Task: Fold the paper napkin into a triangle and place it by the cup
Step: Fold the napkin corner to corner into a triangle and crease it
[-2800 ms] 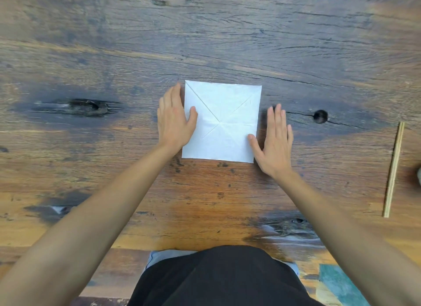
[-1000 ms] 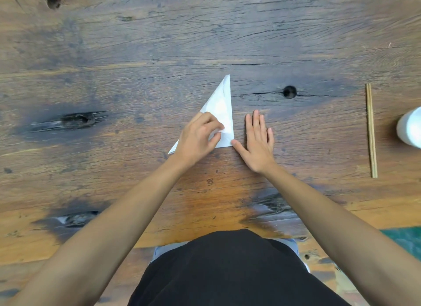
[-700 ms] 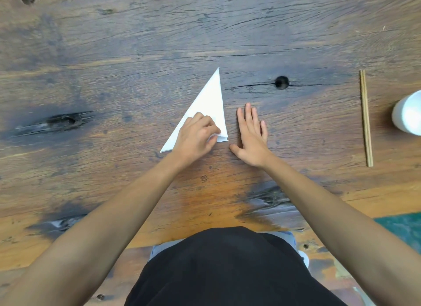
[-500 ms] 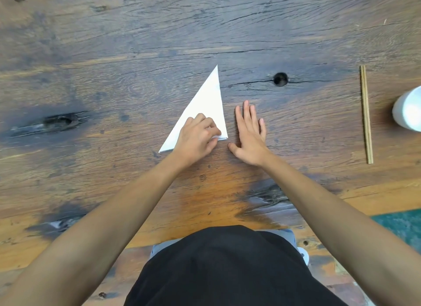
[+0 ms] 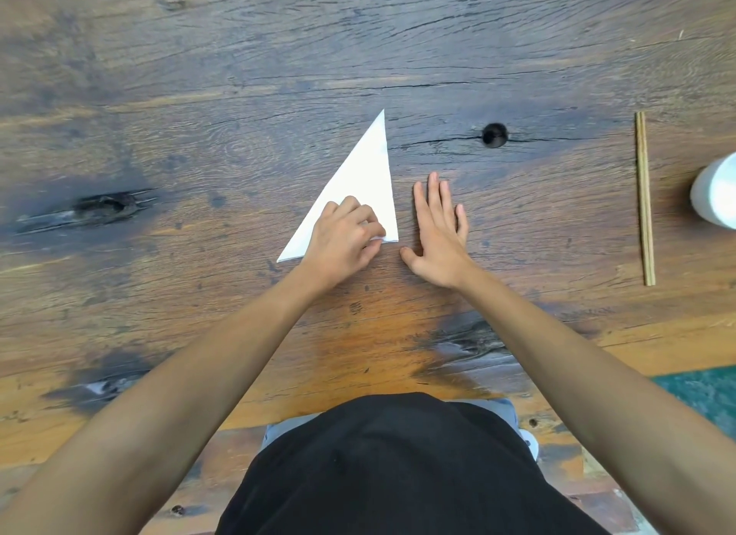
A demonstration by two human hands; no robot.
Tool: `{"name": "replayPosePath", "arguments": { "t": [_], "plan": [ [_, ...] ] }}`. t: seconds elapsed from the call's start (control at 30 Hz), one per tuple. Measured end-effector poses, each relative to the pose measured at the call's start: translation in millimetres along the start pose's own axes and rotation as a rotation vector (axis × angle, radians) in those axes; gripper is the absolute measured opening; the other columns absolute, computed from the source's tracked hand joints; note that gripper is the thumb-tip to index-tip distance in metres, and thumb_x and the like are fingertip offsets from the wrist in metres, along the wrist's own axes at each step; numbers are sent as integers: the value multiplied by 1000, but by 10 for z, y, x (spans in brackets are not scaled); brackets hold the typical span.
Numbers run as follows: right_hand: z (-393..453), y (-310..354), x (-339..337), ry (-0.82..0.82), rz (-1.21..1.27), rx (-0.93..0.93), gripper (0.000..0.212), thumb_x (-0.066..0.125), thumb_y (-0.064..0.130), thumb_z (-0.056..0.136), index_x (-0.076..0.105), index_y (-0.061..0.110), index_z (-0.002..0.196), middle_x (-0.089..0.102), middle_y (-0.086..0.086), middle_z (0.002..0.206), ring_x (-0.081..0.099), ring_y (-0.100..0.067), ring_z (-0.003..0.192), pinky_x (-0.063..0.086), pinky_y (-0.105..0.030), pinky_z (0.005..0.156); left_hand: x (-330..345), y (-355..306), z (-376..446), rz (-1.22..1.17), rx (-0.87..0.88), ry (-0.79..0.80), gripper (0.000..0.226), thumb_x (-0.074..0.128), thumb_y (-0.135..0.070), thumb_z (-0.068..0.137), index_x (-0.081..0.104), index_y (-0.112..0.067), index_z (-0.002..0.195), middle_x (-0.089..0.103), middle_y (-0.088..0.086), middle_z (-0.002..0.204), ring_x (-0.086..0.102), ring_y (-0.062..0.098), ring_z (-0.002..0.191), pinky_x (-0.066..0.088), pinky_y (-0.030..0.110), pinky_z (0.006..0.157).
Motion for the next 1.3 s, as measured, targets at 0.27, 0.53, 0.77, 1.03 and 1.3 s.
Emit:
{"name": "replayPosePath", "arguments": {
  "t": [0.27,0.53,0.77,1.03,1.3],
  "plan": [
    [8,-11,5,-17,33,10,111,65,36,89,-16,24,164,-32,0,169,-34,-14,152,-16,-46,123,28,17,-20,22,32,-19,4,74,-22,85,78,-20,86,71,-3,90,63,29,91,44,38,72],
    [22,-14,21,-73,156,25,89,54,44,101,-5,27,166,-25,6,171,-29,-8,154,-18,-42,122,58,40,-9,39,52,-7,9,70,-25,88,77,-19,87,71,-2,92,62,29,93,45,40,73],
    [37,-6,55,-118,142,41,83,43,58,104,-4,29,166,-22,7,172,-25,-9,157,-18,-38,121,67,68,3,35,79,0,10,69,-25,89,76,-19,89,70,-2,96,62,29,93,45,41,75],
    [36,-9,65,-122,136,45,86,46,59,103,-3,29,166,-21,6,172,-24,-9,157,-17,-39,121,66,127,-21,25,123,-14,6,71,-24,87,75,-20,87,71,-4,97,62,28,92,44,39,75],
    [47,-24,75,-122,143,42,86,44,62,102,-4,30,166,-22,8,172,-27,-6,155,-20,-35,119,118,171,-49,19,166,-57,3,72,-22,87,73,-20,87,71,-5,97,63,26,90,46,39,74]
  ]
}}
Point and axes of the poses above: each hand's wrist, its own z-axis towards the middle knuckle, its own x-axis out of the palm, y = z × x, the point moved 3 cm from there along z, towards the middle knuckle
